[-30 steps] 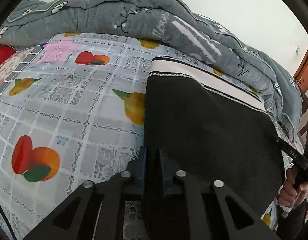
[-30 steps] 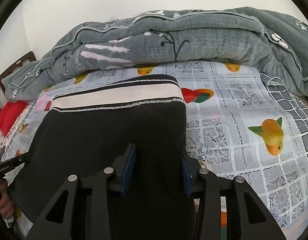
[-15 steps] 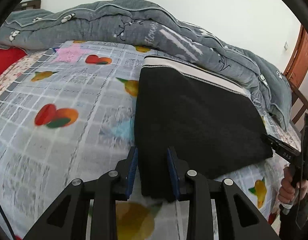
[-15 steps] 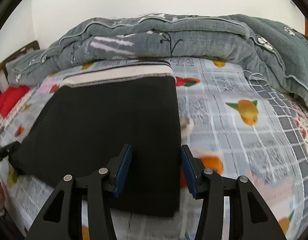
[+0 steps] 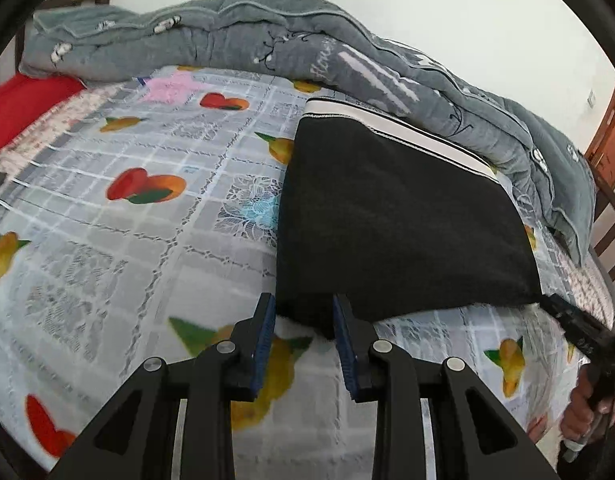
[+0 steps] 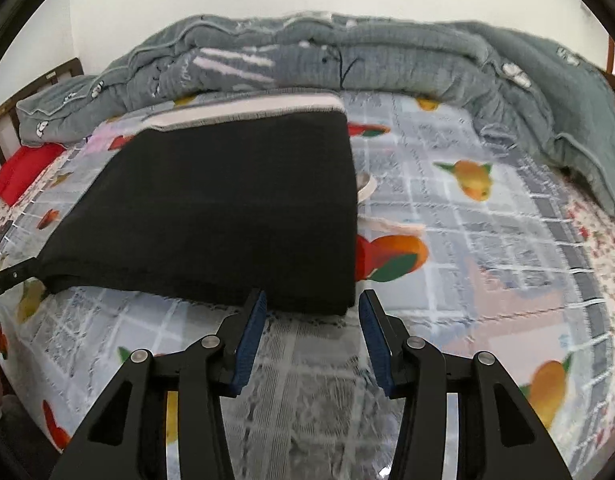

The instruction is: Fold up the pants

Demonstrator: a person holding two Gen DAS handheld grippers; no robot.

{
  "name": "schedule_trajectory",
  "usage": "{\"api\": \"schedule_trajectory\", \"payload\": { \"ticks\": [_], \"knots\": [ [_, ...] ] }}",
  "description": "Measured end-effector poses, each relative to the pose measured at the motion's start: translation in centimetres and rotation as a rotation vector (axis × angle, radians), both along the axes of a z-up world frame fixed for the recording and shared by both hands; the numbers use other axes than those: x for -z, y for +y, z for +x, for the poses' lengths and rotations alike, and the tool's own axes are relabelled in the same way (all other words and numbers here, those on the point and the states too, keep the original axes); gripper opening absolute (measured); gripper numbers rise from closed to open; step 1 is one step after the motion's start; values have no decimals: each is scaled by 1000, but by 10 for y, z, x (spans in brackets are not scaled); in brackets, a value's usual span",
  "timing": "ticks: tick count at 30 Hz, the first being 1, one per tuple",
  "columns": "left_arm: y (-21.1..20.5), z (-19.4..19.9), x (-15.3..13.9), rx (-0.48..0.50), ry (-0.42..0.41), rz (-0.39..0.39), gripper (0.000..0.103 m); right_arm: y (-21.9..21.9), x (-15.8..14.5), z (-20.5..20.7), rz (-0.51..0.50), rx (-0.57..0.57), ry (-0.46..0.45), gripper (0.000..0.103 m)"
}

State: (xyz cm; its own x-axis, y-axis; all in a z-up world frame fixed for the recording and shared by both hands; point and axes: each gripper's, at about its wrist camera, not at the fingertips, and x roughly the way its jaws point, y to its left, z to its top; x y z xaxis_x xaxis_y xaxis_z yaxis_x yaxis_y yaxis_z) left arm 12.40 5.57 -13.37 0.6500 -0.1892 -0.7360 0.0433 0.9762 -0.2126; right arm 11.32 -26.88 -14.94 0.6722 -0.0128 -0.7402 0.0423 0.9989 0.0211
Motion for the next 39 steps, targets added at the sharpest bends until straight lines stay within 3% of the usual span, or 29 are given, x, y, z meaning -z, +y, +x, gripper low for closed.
{"api": "schedule_trajectory", "payload": {
  "ticks": [2,4,6,10,12,13,15,16,19,39],
  "knots": [
    [-7,-12,-10,5,-14,24,26,1,-15,-15,-4,3,-27,48],
    [-13,-29,-24,1,-40,35,38,1,-28,-27,-9,9,-45,48],
    [-17,-47,-40,-6,-88,33,57,1,-43,-41,-13,20,-58,49],
    [-28,-77,-69,-19,-152,54,64,-3,-66,-71,-9,36,-73,51],
    [-35,-90,-81,-10,-176,60,71,-4,-72,-84,-15,42,-77,51],
    [-39,-98,-87,-10,-192,72,72,-5,-76,-91,-15,49,-84,54],
    [-46,-112,-95,-11,-214,88,76,-10,-81,-105,-14,65,-95,76],
    [-49,-116,-97,-8,-218,91,78,-12,-84,-112,-16,69,-109,87],
    [-56,-130,-104,-8,-239,118,81,-12,-91,-129,-48,60,-145,93],
    [-71,-146,-106,-1,-252,138,82,-17,-102,-153,-57,82,-159,94]
  ]
}}
